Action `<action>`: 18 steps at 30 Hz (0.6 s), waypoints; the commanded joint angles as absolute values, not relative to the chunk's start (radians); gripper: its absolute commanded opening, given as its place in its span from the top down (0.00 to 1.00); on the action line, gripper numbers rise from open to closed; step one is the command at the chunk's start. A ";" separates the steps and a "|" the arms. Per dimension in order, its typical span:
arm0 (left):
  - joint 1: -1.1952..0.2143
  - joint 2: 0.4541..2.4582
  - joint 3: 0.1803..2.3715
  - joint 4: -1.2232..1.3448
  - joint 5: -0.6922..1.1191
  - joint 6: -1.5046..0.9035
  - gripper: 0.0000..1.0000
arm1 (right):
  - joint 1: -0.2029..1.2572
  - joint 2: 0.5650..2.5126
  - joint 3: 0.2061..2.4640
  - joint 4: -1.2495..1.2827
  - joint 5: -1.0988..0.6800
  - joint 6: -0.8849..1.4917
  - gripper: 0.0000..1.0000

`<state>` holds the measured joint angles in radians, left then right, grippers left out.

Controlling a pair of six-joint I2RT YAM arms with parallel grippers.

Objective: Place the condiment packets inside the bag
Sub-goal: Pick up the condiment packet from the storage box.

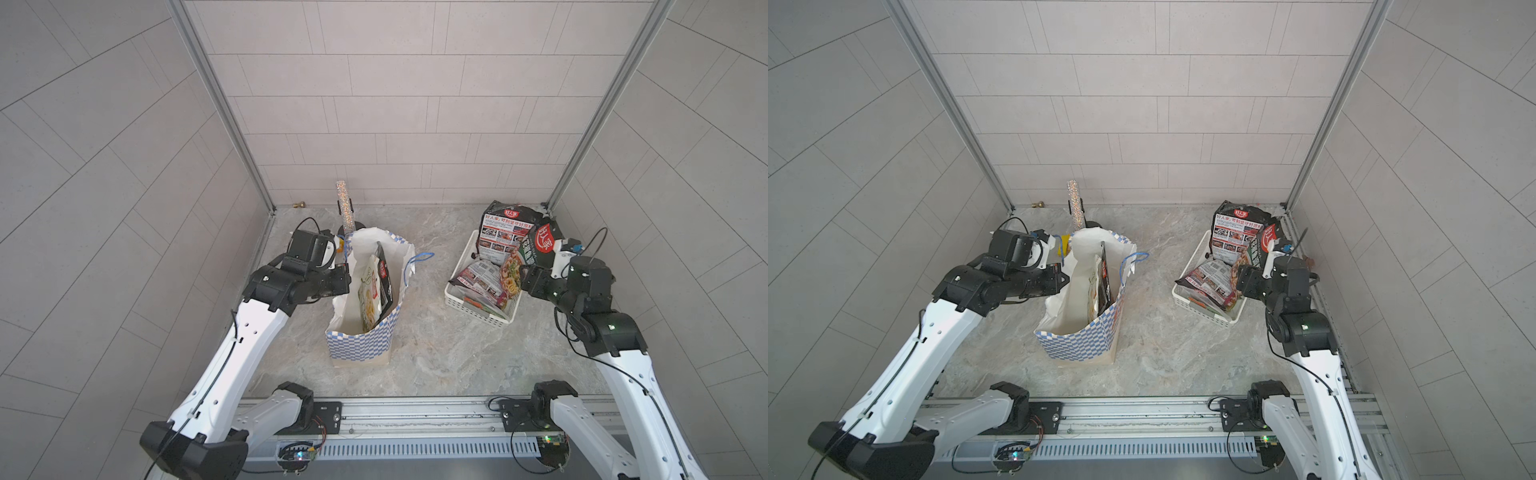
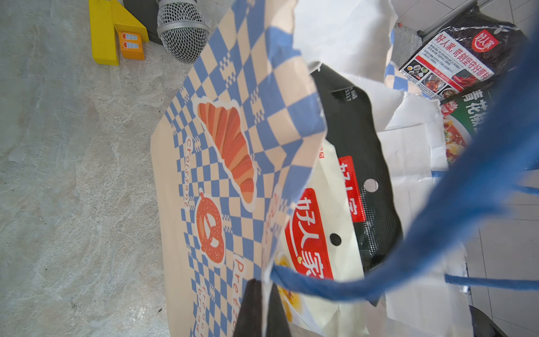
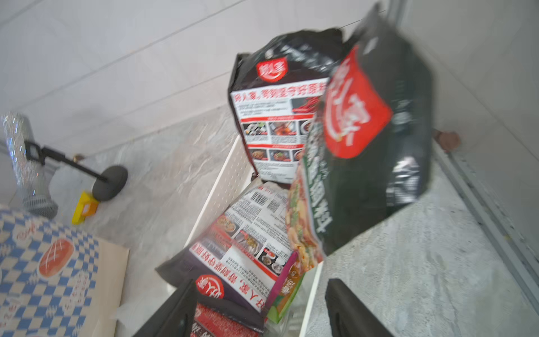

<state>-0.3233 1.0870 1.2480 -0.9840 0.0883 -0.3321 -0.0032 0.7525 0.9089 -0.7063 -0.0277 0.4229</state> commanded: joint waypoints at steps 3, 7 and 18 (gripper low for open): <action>-0.329 1.084 1.238 -0.986 0.107 -0.318 1.00 | -0.164 0.720 0.813 -0.671 -0.070 0.556 0.31; -0.329 1.090 1.237 -0.985 0.110 -0.320 1.00 | -0.206 0.771 0.748 -0.496 -0.169 0.566 0.31; -0.329 1.085 1.237 -0.992 0.107 -0.322 1.00 | -0.222 1.090 0.719 -0.106 -0.218 0.582 0.62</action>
<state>-0.3233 1.0897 1.2480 -0.9840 0.0891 -0.3321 -0.2169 1.0603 0.7029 -0.2260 -0.2131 0.5739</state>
